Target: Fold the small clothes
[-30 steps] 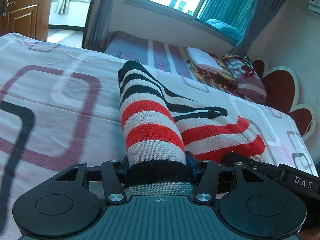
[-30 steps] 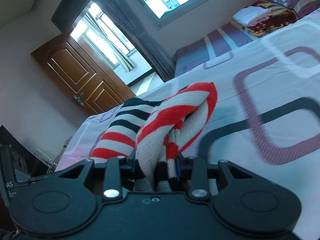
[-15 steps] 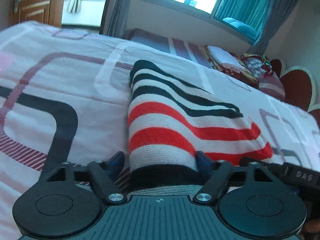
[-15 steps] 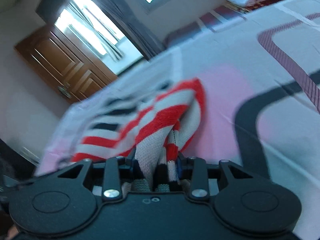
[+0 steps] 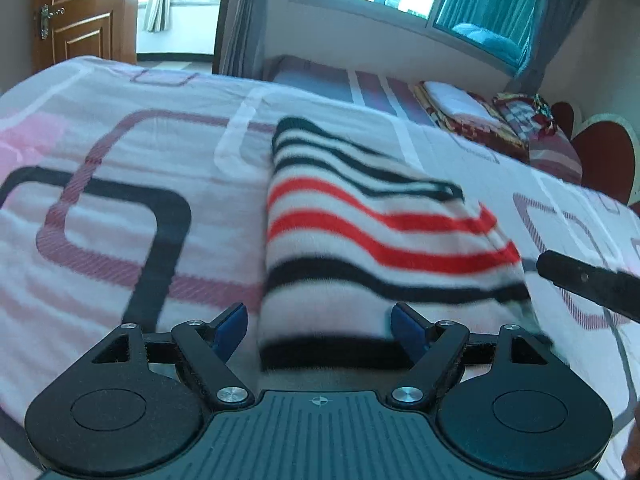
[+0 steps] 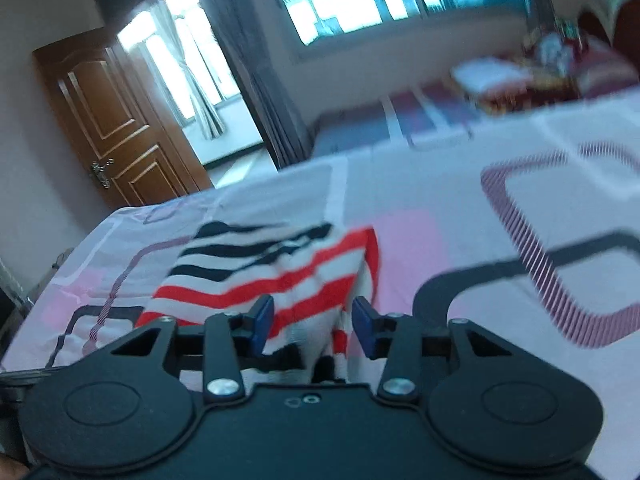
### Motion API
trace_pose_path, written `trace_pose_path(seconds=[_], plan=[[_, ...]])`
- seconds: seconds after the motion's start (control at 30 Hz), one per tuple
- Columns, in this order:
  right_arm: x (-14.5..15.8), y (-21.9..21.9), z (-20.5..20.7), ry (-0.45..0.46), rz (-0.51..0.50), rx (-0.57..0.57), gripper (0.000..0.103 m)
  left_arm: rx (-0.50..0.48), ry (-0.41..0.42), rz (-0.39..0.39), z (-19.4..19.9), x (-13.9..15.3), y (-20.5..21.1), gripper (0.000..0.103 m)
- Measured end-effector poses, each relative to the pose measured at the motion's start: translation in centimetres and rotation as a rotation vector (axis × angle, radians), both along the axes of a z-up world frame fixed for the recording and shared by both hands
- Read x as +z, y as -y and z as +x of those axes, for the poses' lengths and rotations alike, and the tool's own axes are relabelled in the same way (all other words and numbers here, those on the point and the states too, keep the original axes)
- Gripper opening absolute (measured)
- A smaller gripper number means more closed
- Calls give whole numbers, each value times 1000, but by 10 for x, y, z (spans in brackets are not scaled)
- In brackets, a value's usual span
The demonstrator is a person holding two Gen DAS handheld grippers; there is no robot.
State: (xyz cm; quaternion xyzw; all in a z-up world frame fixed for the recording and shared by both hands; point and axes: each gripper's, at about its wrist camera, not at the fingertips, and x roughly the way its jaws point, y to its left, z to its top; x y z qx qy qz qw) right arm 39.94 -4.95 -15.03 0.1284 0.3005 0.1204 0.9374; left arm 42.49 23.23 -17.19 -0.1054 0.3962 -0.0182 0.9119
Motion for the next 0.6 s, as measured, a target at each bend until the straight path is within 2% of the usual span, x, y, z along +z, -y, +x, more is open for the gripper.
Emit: trace_pose_path(seconds=[0.17, 0.2, 0.27, 0.33, 0.47, 0.53, 0.6], plan=[[-5, -33, -31, 24, -130, 88, 32, -15, -9, 18, -6, -14, 6, 80], [-9, -37, -32, 7, -156, 92, 29, -12, -14, 16, -5, -14, 6, 86], [-26, -40, -28, -47, -206, 55, 28, -7, -19, 34, -3, -15, 6, 90], [-36, -32, -23, -73, -171, 25, 30, -8, -24, 44, -5, -12, 6, 90], [-24, -31, -31, -79, -107, -1, 32, -20, -20, 60, -16, -2, 7, 90], [-18, -35, -41, -47, -125, 0, 32, -26, -28, 67, -20, -4, 8, 90], [-26, -39, -43, -87, -170, -6, 31, -20, -57, 51, -26, -11, 8, 90]])
